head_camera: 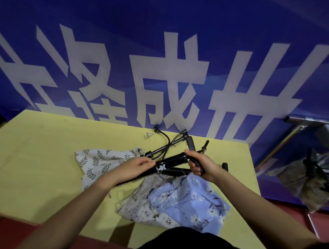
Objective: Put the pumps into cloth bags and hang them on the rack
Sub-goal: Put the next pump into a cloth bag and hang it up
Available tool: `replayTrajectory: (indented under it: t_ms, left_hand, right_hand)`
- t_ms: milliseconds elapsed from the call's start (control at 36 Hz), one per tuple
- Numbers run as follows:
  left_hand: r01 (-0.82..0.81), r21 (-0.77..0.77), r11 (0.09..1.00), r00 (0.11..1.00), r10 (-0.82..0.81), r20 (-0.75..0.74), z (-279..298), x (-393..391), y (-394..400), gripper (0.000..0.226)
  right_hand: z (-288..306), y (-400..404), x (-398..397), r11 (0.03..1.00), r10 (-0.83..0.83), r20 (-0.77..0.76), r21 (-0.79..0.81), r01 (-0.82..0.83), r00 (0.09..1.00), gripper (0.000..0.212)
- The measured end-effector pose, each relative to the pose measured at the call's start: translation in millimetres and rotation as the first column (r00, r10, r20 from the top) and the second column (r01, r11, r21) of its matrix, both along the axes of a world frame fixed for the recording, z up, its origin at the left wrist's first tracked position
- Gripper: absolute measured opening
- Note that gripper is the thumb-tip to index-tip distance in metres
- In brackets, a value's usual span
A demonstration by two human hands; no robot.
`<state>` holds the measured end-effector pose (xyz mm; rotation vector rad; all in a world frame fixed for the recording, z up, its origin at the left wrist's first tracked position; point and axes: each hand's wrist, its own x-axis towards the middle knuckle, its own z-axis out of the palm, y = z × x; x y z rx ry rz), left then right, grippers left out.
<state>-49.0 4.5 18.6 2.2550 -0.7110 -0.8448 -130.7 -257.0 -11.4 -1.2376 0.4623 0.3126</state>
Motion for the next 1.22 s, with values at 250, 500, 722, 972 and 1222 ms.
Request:
replayTrajectory:
  t_ms: [250,500,722,972,1222]
  left_hand:
    - [-0.394,-0.105,0.913,0.828,0.402,0.391,-1,55,39,0.023]
    - [-0.835,-0.187,0.517,0.538,0.696,-0.476,-21,46,13,0.029]
    - [-0.896,-0.324,0.304,0.441,0.517,-0.734,-13,26,3,0.045]
    - [-0.807,-0.578,0.121,0.578,0.362,-0.731,7,18,-27,0.054]
    - [-0.852,-0.518,0.074,0.516,0.279,-0.81,11,24,-47,0.036]
  right_hand:
    - [-17,-30,-10,0.912,-0.32,-0.12,0.231,0.339,0.94,0.023]
    - [-29,-16,-24,0.839,-0.372,-0.19,0.35,0.416,0.909,0.012]
    - [-39,-13,-44,0.741,-0.312,-0.255,0.538,0.402,0.915,0.041]
    - [-51,-5,-43,0.634,-0.057,-0.421,0.685,0.359,0.905,0.042]
    - [-11,-7,-34,0.611,-0.003,-0.441,-0.711,-0.348,0.897,0.076]
